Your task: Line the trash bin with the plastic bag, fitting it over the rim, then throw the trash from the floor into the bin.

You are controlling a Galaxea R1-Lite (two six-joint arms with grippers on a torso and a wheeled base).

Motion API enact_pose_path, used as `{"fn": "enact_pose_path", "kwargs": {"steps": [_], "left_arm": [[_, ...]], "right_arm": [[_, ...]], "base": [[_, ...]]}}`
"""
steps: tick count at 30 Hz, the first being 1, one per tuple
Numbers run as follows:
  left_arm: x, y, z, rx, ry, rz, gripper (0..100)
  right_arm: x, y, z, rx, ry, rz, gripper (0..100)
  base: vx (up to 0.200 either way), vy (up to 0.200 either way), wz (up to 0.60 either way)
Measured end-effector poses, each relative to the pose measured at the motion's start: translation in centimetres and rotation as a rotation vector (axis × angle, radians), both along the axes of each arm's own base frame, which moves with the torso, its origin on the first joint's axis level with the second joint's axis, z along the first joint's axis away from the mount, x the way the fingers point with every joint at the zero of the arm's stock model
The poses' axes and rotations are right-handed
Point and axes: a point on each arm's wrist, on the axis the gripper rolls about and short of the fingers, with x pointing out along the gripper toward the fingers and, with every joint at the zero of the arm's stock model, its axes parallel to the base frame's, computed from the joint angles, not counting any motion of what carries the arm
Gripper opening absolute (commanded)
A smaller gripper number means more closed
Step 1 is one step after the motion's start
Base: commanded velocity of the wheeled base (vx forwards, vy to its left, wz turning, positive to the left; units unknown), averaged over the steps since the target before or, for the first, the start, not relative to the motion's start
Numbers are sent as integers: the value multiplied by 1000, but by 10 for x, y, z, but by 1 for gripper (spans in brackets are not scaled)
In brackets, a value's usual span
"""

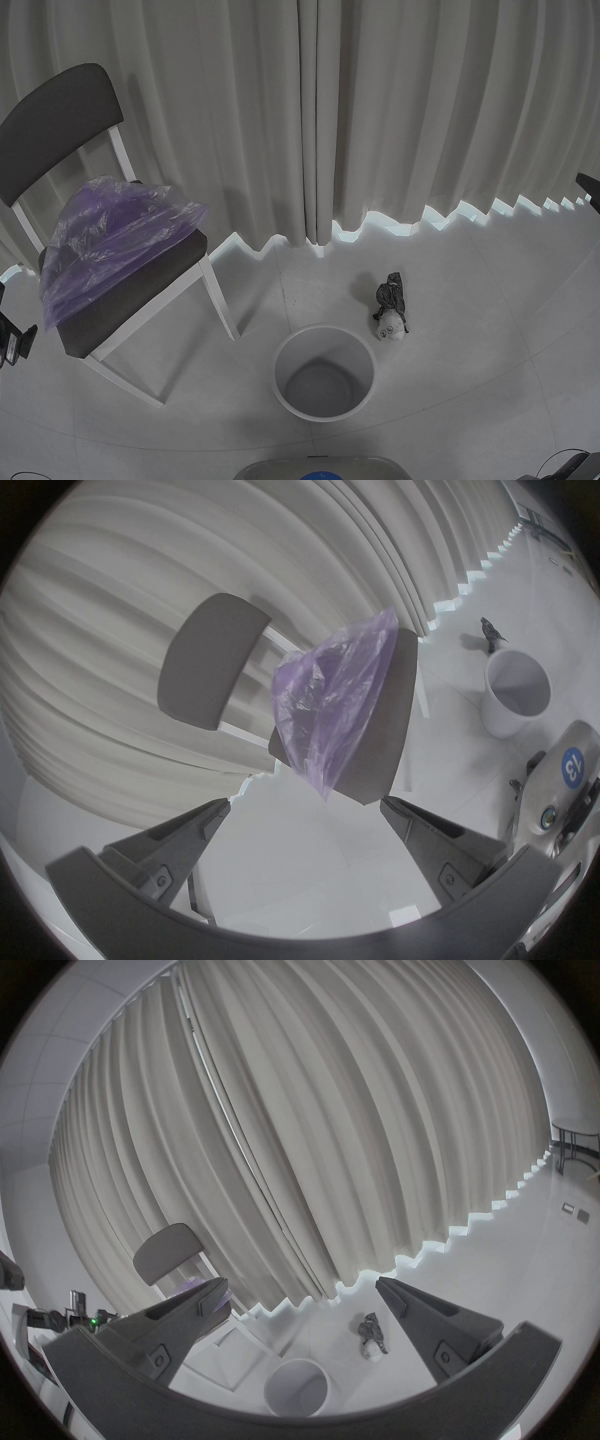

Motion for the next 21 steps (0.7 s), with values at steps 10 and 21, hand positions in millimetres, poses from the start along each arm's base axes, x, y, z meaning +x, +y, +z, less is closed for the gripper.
{"fn": "enact_pose_path", "kwargs": {"steps": [10, 21], "left_arm": [[33, 11, -8, 24, 61, -7, 100], [73, 45, -26, 55, 93, 50, 100]], "right_arm": [[-3, 1, 29, 2, 65, 0, 100], [3, 0, 69, -32, 54, -30, 100]], "base": [[0, 0, 0], [0, 0, 0]]}}
